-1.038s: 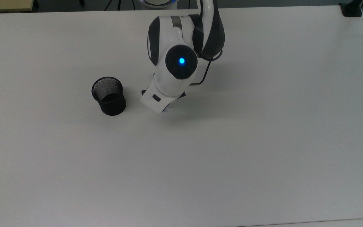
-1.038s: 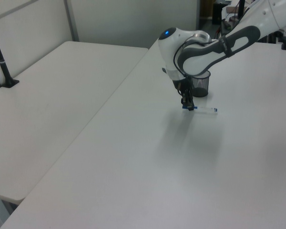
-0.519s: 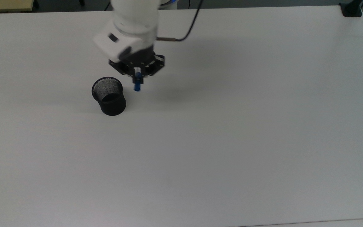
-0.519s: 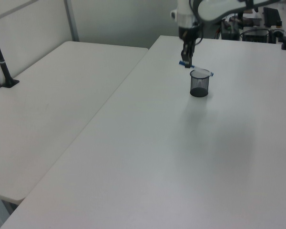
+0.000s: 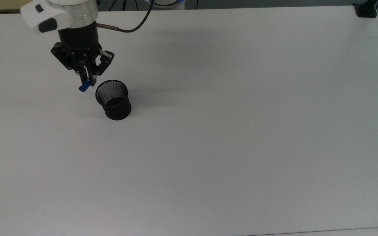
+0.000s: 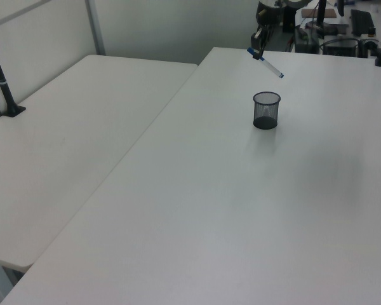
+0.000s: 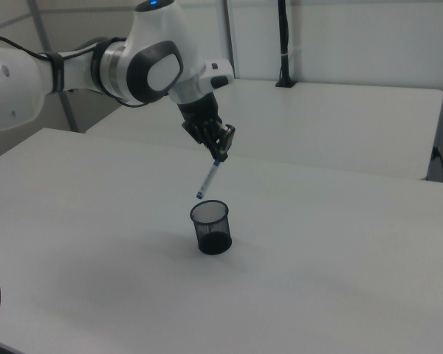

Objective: Insert the marker
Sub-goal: 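Lower the marker into the mesh cup and open the gripper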

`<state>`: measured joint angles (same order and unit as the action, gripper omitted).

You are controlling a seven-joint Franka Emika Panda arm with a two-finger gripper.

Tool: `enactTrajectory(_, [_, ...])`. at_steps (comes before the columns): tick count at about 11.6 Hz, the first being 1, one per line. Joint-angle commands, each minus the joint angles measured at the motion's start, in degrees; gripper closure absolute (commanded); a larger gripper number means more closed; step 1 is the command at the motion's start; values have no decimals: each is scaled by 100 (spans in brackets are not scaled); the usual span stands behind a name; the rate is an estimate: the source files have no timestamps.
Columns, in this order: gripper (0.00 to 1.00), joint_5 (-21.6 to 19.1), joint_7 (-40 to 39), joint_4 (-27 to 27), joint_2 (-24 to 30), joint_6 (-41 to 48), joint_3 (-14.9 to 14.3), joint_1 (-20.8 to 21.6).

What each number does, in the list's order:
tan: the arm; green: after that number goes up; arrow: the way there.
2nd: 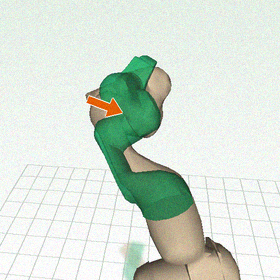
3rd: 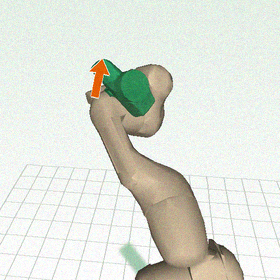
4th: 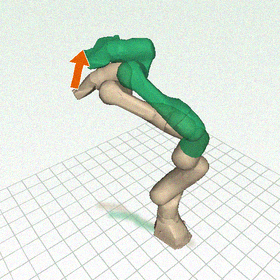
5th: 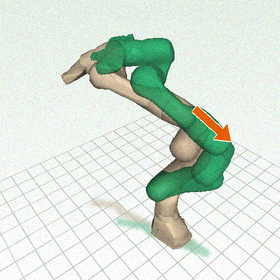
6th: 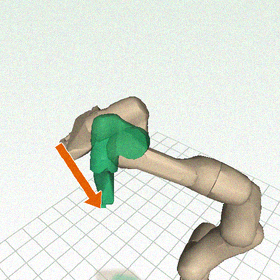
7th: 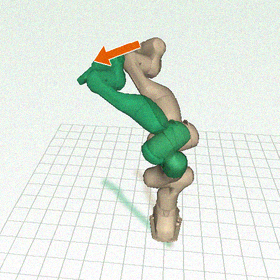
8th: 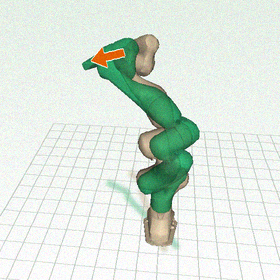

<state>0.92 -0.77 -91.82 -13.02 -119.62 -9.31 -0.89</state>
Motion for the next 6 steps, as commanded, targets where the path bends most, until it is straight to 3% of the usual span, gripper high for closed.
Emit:
enactTrajectory(1, [96, -22, 629, -800, 116, -877, 8, 71])
enactTrajectory(6, [95, 31, 1088, -793, -394, -1502, 17, 107])
